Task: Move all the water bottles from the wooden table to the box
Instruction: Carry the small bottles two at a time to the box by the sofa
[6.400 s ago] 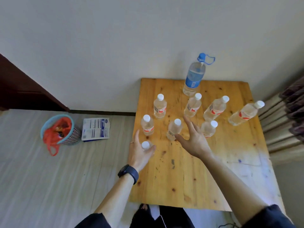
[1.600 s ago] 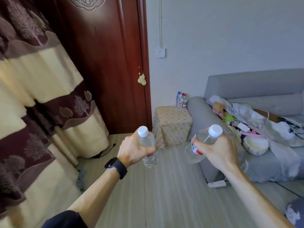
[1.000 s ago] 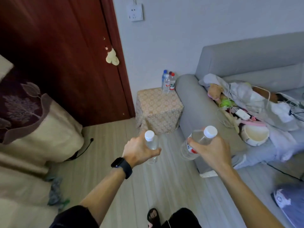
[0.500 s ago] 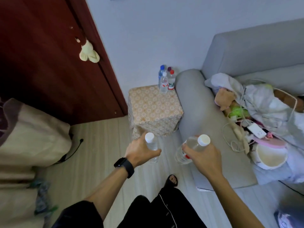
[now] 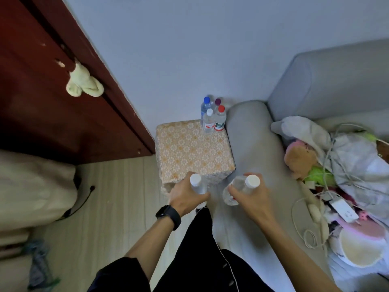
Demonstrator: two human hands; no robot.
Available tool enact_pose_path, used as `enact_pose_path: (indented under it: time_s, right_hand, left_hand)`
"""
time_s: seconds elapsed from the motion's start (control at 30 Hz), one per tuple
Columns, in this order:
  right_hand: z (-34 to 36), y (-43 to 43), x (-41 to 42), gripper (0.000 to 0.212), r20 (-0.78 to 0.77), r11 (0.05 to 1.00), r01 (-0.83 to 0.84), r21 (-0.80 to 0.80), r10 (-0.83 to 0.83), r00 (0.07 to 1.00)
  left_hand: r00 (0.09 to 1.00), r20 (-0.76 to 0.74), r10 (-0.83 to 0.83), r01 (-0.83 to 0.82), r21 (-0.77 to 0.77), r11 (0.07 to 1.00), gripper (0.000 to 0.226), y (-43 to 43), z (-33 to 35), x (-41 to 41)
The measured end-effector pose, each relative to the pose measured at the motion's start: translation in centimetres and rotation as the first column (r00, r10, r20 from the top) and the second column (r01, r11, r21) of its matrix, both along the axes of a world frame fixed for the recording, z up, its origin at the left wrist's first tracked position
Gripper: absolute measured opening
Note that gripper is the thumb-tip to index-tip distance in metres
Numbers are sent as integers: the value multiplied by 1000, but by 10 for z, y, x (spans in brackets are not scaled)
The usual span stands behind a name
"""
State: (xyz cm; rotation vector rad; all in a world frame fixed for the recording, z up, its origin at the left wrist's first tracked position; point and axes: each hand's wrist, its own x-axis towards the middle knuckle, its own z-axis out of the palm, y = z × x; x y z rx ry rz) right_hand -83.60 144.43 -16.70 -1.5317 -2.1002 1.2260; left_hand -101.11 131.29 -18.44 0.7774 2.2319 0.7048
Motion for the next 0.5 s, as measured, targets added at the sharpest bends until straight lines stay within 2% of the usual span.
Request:
enact_pose_path:
  time_s: [0.17,0.37,0.5]
  right_hand:
    - [-13,56,-45,49,14,999,-16,28,16,1000]
    - [-48,114,-91,51,52,994,-7,-107,12,999]
    - [-88,146,-119,53,68,978,1,-210,14,998]
  left_hand:
    - [998,69,-16,21,-73,997,60,61,-29,-46]
    - [992,124,6,13,-150,989,60,125,-64,-82]
    - [984,138,114,-89,-171,981,70,162,-93,-95]
